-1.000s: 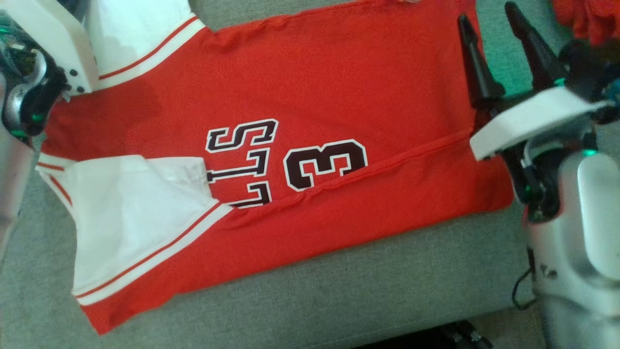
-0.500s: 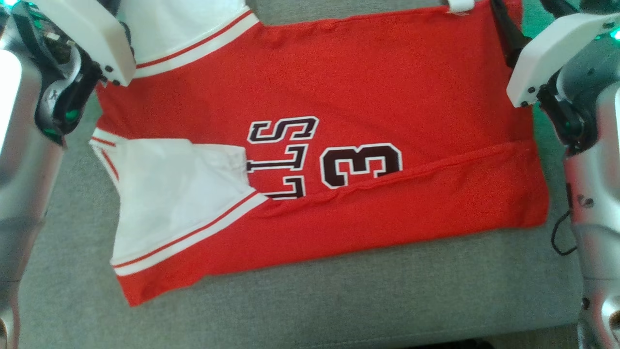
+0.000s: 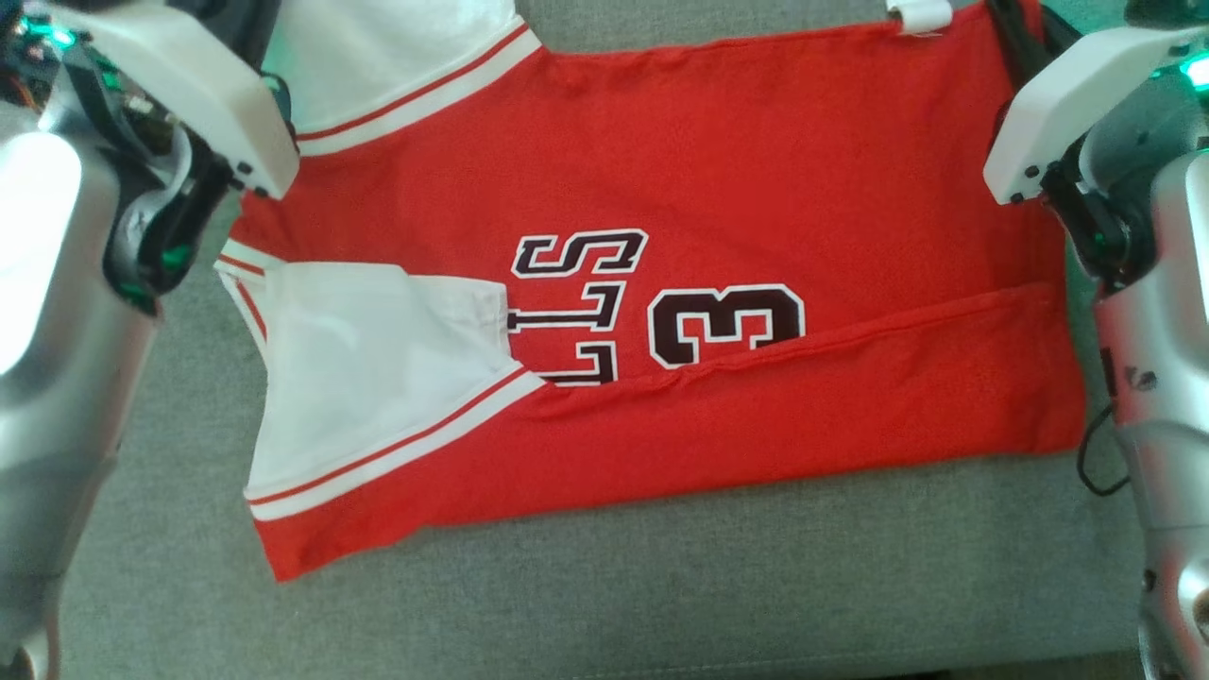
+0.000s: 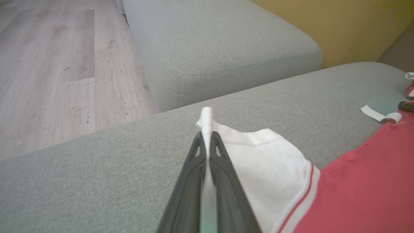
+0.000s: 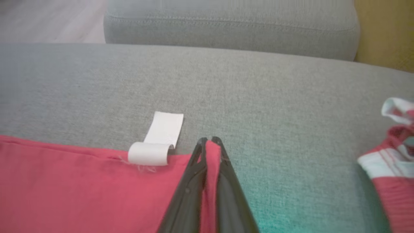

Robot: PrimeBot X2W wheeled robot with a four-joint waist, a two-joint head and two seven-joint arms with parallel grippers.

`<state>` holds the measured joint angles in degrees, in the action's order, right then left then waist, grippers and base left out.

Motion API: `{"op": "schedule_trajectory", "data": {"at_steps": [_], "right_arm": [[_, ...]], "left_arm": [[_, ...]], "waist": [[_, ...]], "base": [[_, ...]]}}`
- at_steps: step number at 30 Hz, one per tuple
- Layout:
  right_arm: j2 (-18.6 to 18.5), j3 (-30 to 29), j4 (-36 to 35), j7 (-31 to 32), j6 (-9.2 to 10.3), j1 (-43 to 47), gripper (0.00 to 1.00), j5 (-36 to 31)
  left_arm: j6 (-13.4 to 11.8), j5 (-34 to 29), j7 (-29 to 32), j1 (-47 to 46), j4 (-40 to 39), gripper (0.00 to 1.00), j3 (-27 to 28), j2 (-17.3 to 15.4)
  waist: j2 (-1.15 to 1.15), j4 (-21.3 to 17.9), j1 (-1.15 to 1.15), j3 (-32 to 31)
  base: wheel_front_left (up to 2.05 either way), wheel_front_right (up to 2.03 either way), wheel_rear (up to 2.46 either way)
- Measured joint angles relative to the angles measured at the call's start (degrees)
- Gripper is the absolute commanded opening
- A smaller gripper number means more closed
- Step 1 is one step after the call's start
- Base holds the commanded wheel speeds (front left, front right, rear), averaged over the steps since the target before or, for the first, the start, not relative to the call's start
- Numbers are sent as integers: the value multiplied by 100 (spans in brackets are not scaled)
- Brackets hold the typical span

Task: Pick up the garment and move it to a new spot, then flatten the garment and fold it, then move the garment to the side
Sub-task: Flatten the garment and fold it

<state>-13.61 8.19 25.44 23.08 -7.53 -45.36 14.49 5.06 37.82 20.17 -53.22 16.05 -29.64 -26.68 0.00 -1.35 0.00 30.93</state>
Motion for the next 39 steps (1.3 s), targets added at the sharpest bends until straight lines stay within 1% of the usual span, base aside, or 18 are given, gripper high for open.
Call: {"op": "schedule_trajectory", "data": {"at_steps": [4, 6, 9, 10, 13, 18, 21, 25, 30, 31, 32, 34, 35, 36, 37, 38, 39], "right_arm": [[-4, 29, 24, -343, 0, 58, 0, 126], [-12, -120, 80, -575, 0, 270, 0, 190], [-92, -179, 130, -843, 0, 604, 0, 178], [-92, -179, 130, -843, 0, 604, 0, 178], [-89, -138, 68, -1016, 0, 910, 0, 299], [-89, -171, -243, -1235, 0, 1490, 0, 326], [-80, -250, -425, -1274, 0, 1925, 0, 333], [22, -407, -654, -1276, 0, 2431, 0, 365], [133, -501, -756, -1272, 0, 2836, 0, 359], [164, -513, -766, -1274, 0, 2891, 17, 357], [196, -520, -775, -1283, 0, 2936, 28, 356], [231, -526, -788, -1363, 0, 3009, 65, 321], [238, -539, -808, -1424, 0, 3044, 99, 310], [243, -556, -834, -1502, 0, 3085, 100, 298], [248, -590, -843, -1581, 0, 3125, 100, 271], [267, -665, -867, -1677, 0, 3186, 100, 245], [290, -728, -887, -1755, 0, 3255, 100, 222]], "left_arm": [[4, 113, -175, 308, -265, 0, 12, -31], [-5, 236, -344, 720, -558, 0, 46, -79], [-108, 299, -542, 1256, -873, 0, 126, -177], [-108, 299, -542, 1256, -873, 0, 126, -177], [-221, 314, -777, 1789, -1150, 0, 193, -249], [-461, 430, -1183, 2705, -1607, 0, 254, -291], [-537, 464, -1362, 3250, -1786, 0, 260, -292], [-688, 580, -1548, 3883, -1860, 0, 205, -216], [-708, 608, -1902, 4260, -1571, 0, 145, 41], [-706, 608, -1979, 4280, -1477, 0, 132, 101], [-704, 605, -2052, 4288, -1371, 0, 98, 155], [-698, 599, -2212, 4301, -1177, 0, 25, 241], [-676, 609, -2288, 4322, -1096, 0, 21, 298], [-651, 608, -2380, 4358, -1044, 0, 20, 346], [-647, 608, -2507, 4412, -1005, 27, 21, 393], [-647, 608, -2624, 4468, -944, 62, 21, 442], [-637, 608, -2711, 4540, -883, 100, 19, 469]], "waist": [[0, -1, 0, -174], [0, 8, 0, -341], [0, 28, -1, -529], [0, 28, -1, -529], [0, 63, -1, -728], [0, 134, -1, -1098], [0, 178, -2, -1318], [0, 235, -2, -1560], [1, 284, -2, -1725], [0, 287, -1, -1744], [0, 289, -1, -1761], [0, 281, -1, -1792], [0, 274, -1, -1808], [0, 268, -1, -1822], [0, 265, 0, -1836], [0, 265, 0, -1853], [0, 268, 0, -1874]], "base": [[0, 0, 0], [0, 0, 0], [0, 0, 0], [0, 0, 0], [0, 0, 0], [0, 0, 0], [0, 0, 0], [0, 0, 0], [0, 0, 0], [0, 0, 0], [0, 0, 0], [0, 0, 0], [0, 0, 0], [0, 0, 0], [0, 0, 0], [0, 0, 0], [0, 0, 0]]}}
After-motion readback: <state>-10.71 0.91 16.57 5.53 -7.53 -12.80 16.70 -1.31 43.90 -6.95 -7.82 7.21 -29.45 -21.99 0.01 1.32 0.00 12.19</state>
